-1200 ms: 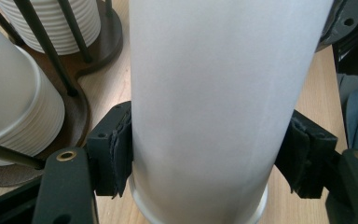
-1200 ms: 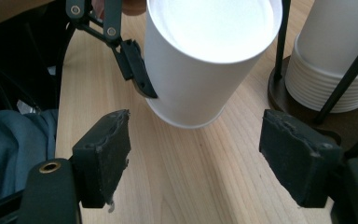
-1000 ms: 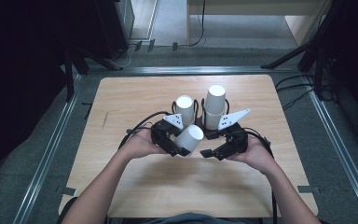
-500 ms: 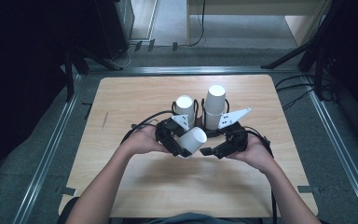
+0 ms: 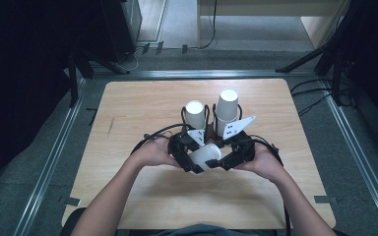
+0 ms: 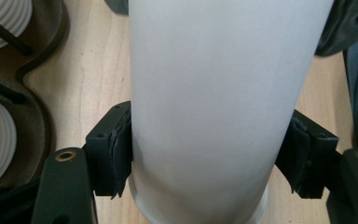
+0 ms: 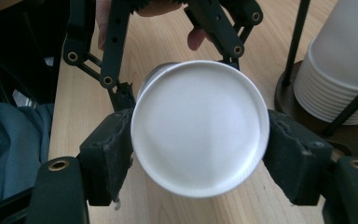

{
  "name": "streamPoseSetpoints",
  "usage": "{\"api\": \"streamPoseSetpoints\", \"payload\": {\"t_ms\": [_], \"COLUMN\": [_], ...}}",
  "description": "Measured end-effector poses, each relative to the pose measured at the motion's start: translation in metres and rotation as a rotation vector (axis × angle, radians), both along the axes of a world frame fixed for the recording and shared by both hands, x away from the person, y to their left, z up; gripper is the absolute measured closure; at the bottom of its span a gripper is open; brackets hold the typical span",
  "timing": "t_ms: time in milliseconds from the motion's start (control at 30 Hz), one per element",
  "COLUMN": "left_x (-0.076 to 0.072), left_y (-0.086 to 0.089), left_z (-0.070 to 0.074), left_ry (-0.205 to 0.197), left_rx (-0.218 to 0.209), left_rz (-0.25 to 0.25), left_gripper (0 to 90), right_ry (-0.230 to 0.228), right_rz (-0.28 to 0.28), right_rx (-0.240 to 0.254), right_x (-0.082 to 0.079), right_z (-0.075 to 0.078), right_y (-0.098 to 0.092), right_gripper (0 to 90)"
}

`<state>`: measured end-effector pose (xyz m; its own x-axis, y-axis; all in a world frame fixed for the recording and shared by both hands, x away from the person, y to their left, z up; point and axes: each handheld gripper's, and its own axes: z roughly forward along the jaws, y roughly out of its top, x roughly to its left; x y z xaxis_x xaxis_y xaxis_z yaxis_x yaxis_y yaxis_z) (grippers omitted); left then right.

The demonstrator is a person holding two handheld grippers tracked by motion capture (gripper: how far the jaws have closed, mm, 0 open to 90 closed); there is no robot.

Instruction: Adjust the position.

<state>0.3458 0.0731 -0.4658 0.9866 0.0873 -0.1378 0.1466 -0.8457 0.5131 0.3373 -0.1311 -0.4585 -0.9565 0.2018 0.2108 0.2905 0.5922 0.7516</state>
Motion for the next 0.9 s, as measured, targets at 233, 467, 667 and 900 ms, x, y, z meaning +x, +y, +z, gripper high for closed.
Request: {"api": "streamPoseSetpoints", "payload": {"t_ms": [233,467,667,900], "left_x": [0.000,-0.001,0.002,0.005], "left_y": [0.001,0.002,0.006,0.014], "left_z": [0.000,0.000,0.003,0.003], "left_ry": [0.012,0.031,0.018,0.031], "left_rx": [-0.018,-0.053,-0.102,-0.160], "left_rz": [-0.006,0.020,0.084,0.132], "left_gripper": [27.7,19.9,9.2,9.2], "right_ry": [0.016,0.011,-0.003,-0.010], "right_rz": [0.009,0.013,-0.010,-0.024], "right_rx": [-0.005,0.000,0.010,0.026], "right_x": [0.000,-0.001,0.002,0.003], "right_z": [0.002,0.005,0.006,0.008], "right_y": [0.001,-0.002,-0.009,-0.014], "right_gripper": [34.4,34.3,34.2,34.1]}}
